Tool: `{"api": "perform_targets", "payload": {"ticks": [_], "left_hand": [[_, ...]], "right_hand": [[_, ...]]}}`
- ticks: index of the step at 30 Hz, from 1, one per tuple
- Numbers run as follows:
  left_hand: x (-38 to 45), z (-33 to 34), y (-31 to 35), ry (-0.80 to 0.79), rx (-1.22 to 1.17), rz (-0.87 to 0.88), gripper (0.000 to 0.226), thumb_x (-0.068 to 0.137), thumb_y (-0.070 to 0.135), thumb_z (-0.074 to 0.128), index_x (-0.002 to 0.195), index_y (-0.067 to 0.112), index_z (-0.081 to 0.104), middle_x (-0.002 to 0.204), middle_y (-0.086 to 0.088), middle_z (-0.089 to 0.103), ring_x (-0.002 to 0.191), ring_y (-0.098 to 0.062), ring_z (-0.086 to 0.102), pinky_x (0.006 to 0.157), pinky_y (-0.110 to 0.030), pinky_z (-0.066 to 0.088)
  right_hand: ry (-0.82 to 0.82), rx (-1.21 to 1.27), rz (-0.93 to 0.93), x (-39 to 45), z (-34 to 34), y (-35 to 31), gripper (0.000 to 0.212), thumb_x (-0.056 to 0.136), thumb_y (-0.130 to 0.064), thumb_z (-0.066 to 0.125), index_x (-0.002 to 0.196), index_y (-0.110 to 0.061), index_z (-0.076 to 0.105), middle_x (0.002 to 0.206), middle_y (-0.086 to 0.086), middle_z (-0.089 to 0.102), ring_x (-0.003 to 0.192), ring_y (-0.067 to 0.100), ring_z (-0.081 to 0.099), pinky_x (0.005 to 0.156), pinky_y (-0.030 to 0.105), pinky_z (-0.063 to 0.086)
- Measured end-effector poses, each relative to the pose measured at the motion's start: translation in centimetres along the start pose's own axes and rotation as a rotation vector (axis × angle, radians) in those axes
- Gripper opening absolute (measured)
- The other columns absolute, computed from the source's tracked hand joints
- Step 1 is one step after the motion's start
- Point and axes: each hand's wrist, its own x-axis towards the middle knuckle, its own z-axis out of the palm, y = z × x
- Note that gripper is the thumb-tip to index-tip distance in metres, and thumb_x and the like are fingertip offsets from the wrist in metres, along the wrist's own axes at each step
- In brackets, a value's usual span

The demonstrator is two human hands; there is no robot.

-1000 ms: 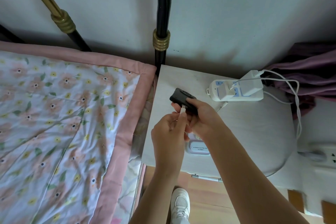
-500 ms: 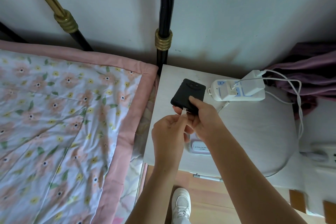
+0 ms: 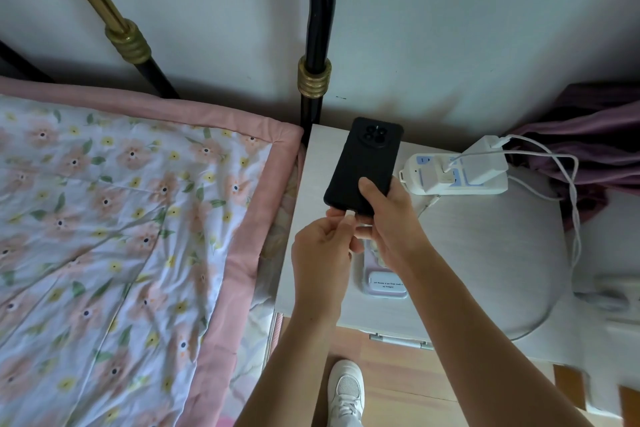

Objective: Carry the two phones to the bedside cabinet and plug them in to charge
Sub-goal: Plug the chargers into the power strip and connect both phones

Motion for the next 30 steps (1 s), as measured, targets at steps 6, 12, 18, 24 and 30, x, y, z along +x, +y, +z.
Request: {"api": "perform_targets", "payload": {"ticks": [6,12,18,24,30], "left_hand": [[-0.1,-0.1,-0.5,0.036,0.141,-0.008,0.029,0.094,0.026,0.053,0.073,0.011,0.068,0.049,0.006,0.056,0.049,-0.006,0.048,0.059,-0.028,0.037],[0.0,0.0,-1.2,0.073,0.293,0.009,0.031,0.097,0.032,0.047,0.081,0.013,0.067,0.059,0.004,0.062,0.056,-0.004,0.054,0.054,-0.021,0.034],[0.3,0.3,-1.6,0.118,0.329,-0.027,0.033,0.096,0.030,0.046,0.072,0.015,0.063,0.052,0.008,0.056,0.054,-0.005,0.052,0.052,-0.022,0.032],[0.5,0.2,-1.8,0.130,0.318,-0.041,0.035,0.096,0.027,0.045,0.066,0.017,0.061,0.056,0.006,0.058,0.058,-0.013,0.052,0.054,-0.027,0.033],[-0.3,-1.1,-2.5,0.021,0.217,-0.089,0.031,0.092,0.036,0.051,0.071,0.018,0.065,0.052,0.007,0.064,0.053,-0.005,0.059,0.055,-0.023,0.043]], "right_hand": [[0.005,0.009,-0.071,-0.6,0.3,1.1,0.016,0.098,-0.021,0.044,0.114,-0.018,0.042,0.080,0.003,0.075,0.071,0.032,0.073,0.060,0.045,0.061],[0.061,0.007,-0.093,-0.7,0.5,2.4,0.013,0.099,-0.021,0.044,0.112,-0.023,0.044,0.080,0.001,0.074,0.070,0.029,0.073,0.055,0.038,0.060],[0.051,-0.015,-0.111,-0.6,0.8,2.7,0.012,0.099,-0.021,0.044,0.100,-0.033,0.043,0.075,-0.019,0.072,0.066,0.021,0.074,0.050,0.026,0.056],[0.046,-0.048,-0.106,-0.4,0.9,3.0,0.008,0.098,-0.022,0.046,0.098,-0.031,0.044,0.082,-0.004,0.072,0.069,0.021,0.074,0.052,0.027,0.056],[0.029,-0.040,-0.032,-0.1,0.1,3.7,0.013,0.096,-0.022,0.050,0.109,-0.021,0.051,0.094,0.009,0.071,0.076,0.028,0.073,0.057,0.036,0.058]]}}
